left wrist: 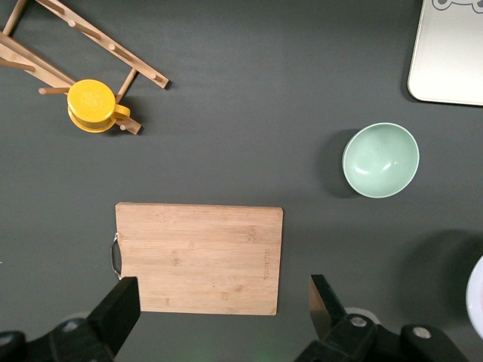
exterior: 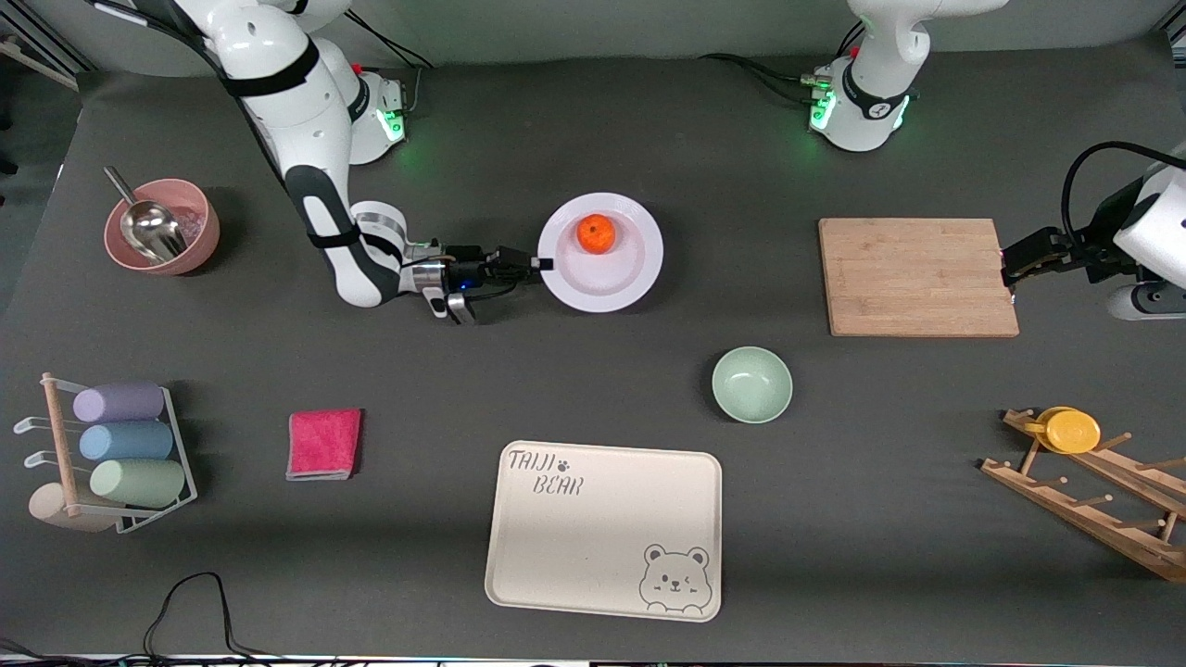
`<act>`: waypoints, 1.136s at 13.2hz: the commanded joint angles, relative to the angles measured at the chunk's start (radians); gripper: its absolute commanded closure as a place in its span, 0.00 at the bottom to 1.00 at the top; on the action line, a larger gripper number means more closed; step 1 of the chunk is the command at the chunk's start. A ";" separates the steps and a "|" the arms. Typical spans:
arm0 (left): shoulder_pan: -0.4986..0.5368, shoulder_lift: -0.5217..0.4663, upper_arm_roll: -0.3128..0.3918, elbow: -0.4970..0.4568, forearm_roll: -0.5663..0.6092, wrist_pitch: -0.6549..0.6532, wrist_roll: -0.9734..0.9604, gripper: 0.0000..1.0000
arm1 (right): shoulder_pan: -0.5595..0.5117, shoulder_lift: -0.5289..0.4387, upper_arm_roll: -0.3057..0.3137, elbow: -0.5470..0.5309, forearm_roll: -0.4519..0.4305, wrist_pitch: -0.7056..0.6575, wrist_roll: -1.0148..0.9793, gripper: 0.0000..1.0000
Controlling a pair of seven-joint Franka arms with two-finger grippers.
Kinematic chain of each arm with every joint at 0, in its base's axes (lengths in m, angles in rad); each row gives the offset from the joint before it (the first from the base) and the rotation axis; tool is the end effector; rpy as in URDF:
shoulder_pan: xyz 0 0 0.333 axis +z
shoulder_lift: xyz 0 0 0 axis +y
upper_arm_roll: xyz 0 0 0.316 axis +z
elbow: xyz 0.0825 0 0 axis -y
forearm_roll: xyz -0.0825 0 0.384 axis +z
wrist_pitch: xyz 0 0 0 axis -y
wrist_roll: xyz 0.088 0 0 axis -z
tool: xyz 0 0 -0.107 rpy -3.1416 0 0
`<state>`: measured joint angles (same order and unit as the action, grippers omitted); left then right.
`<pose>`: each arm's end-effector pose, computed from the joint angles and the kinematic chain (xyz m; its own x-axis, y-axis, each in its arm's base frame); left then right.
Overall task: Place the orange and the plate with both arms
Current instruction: 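Lift the plate with the right gripper and carry it toward the tray, then lower the plate onto the cream bear tray with the right gripper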
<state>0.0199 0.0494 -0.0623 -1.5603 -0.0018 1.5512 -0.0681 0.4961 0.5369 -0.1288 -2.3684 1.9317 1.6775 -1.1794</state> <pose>0.5660 -0.0233 0.6001 0.9980 0.0256 -0.0586 0.0257 -0.9997 0.0009 0.3973 0.2439 0.1164 0.9899 -0.0028 -0.1420 -0.1418 -0.0815 -0.9865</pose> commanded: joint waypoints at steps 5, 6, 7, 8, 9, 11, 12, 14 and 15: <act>-0.011 -0.020 0.009 -0.001 -0.012 -0.017 0.013 0.00 | -0.111 0.017 -0.008 0.340 -0.102 0.065 0.349 1.00; -0.011 -0.020 0.009 -0.001 -0.012 -0.017 0.013 0.00 | -0.122 0.049 -0.008 0.415 -0.103 0.079 0.391 1.00; -0.011 -0.019 0.009 -0.001 -0.012 -0.017 0.013 0.00 | -0.137 0.092 -0.008 0.495 -0.105 0.094 0.418 1.00; -0.011 -0.020 0.009 -0.001 -0.014 -0.016 0.013 0.00 | -0.149 0.136 -0.008 0.567 -0.109 0.108 0.438 1.00; -0.011 -0.019 0.009 -0.001 -0.014 -0.016 0.011 0.00 | -0.168 0.190 -0.008 0.653 -0.128 0.128 0.446 1.00; -0.011 -0.020 0.009 -0.001 -0.030 -0.014 0.010 0.00 | -0.188 0.300 -0.008 0.821 -0.137 0.171 0.477 1.00; -0.011 -0.020 0.009 -0.001 -0.030 -0.014 0.010 0.00 | -0.197 0.360 -0.008 0.910 -0.138 0.177 0.527 1.00; -0.011 -0.019 0.009 -0.001 -0.030 -0.014 0.007 0.00 | -0.208 0.463 -0.008 1.061 -0.134 0.214 0.584 1.00; -0.011 -0.019 0.009 -0.001 -0.030 -0.014 0.007 0.00 | -0.214 0.516 -0.006 1.127 -0.131 0.234 0.612 1.00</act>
<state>0.0197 0.0492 -0.0624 -1.5597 -0.0195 1.5511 -0.0681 0.2978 0.9212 -0.1418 -1.4413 1.8153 1.8931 -0.6588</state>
